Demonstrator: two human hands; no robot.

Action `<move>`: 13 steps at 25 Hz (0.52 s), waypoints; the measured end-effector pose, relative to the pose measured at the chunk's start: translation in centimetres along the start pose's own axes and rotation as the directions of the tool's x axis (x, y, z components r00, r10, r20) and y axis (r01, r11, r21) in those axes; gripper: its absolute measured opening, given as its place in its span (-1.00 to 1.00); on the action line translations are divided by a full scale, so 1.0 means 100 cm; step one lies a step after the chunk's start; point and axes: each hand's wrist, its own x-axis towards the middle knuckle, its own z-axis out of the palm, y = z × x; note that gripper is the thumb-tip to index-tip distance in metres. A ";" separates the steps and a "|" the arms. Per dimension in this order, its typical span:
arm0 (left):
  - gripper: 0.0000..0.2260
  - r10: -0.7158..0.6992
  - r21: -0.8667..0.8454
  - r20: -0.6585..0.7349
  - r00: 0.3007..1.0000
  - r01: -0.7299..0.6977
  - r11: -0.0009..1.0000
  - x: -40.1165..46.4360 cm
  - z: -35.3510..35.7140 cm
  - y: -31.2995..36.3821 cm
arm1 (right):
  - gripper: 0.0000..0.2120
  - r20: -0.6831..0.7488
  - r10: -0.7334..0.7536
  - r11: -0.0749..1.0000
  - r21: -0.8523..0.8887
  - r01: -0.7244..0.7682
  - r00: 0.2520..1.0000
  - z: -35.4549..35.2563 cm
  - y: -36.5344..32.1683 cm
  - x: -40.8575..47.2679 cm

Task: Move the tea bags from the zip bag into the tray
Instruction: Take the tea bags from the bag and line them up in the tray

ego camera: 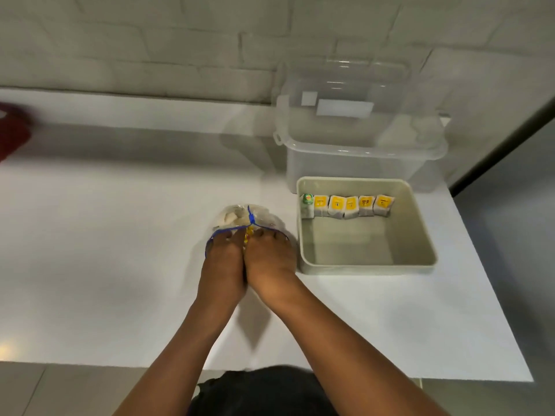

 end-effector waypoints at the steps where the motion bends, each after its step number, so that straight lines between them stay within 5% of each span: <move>1: -0.81 0.031 0.030 -0.018 0.999 -0.031 0.999 0.002 0.003 0.001 | -0.67 0.009 -0.011 1.000 0.008 0.011 1.000 -0.005 0.003 0.000; 7: -0.79 -0.015 0.204 -0.043 0.999 0.024 0.979 0.016 -0.008 0.002 | -0.70 0.155 -0.182 0.965 0.220 0.146 0.971 -0.016 0.000 0.026; 13: -0.82 -0.211 0.456 0.107 0.972 0.141 0.879 0.009 0.010 0.012 | -0.71 0.056 -0.172 0.979 0.119 0.164 0.984 -0.006 0.012 0.018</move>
